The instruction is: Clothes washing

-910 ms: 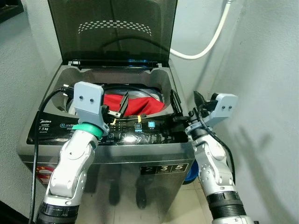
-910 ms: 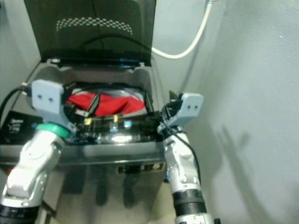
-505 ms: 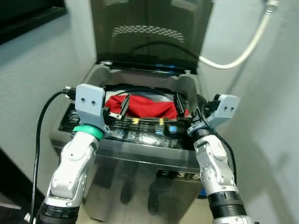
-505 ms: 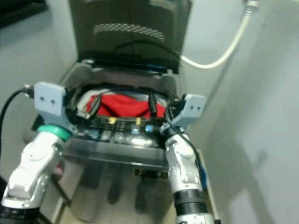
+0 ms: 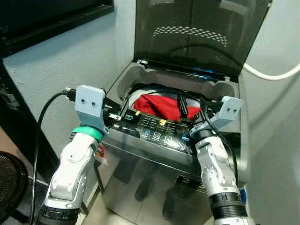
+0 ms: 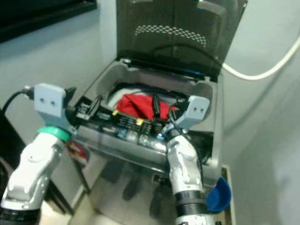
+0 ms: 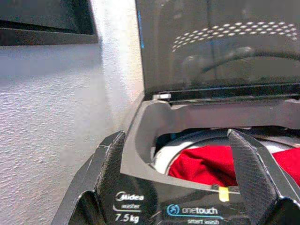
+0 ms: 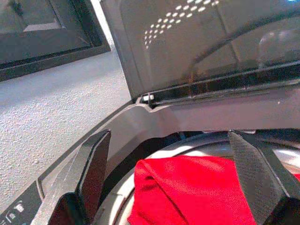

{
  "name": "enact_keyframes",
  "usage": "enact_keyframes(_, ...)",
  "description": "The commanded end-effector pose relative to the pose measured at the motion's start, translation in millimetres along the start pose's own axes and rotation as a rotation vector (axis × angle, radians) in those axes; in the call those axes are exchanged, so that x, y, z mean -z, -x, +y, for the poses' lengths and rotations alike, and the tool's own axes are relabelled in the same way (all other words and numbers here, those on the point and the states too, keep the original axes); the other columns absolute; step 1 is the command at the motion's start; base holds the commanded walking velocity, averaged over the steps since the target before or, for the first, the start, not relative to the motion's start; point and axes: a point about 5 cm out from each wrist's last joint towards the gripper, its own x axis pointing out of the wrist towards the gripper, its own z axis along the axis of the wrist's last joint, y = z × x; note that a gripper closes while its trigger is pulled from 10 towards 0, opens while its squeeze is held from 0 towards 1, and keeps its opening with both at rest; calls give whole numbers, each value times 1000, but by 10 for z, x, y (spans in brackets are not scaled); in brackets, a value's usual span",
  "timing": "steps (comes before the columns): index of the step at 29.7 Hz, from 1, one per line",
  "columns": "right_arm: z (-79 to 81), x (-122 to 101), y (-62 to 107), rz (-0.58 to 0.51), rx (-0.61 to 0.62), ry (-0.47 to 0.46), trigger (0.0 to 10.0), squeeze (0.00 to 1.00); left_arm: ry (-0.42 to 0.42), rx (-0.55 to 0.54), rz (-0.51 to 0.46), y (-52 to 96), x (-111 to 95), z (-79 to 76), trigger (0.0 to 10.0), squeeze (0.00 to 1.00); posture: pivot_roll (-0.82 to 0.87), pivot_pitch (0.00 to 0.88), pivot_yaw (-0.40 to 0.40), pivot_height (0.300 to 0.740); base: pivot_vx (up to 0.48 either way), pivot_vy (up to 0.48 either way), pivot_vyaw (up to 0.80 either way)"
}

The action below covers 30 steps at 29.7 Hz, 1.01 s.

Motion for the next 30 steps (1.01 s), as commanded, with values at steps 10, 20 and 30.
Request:
enact_keyframes(10, -18, 42, 13, 27, 2, 62, 10000, 0, 4, 11, 10, 1, 43, -15, 10000, 0, 51, 0, 13, 740, 0, 0, 724)
enact_keyframes(20, -15, 43, 14, 27, 0, 54, 10000, 0, 2, 13, 9, 0, 40, -13, 10000, 0, 52, 0, 16, 740, 0, 0, 783)
enact_keyframes(30, -11, 50, 16, 28, 2, 52, 10000, 0, -2, 14, 9, 0, 35, -6, 10000, 0, 55, 0, 17, 740, 0, 0, 782)
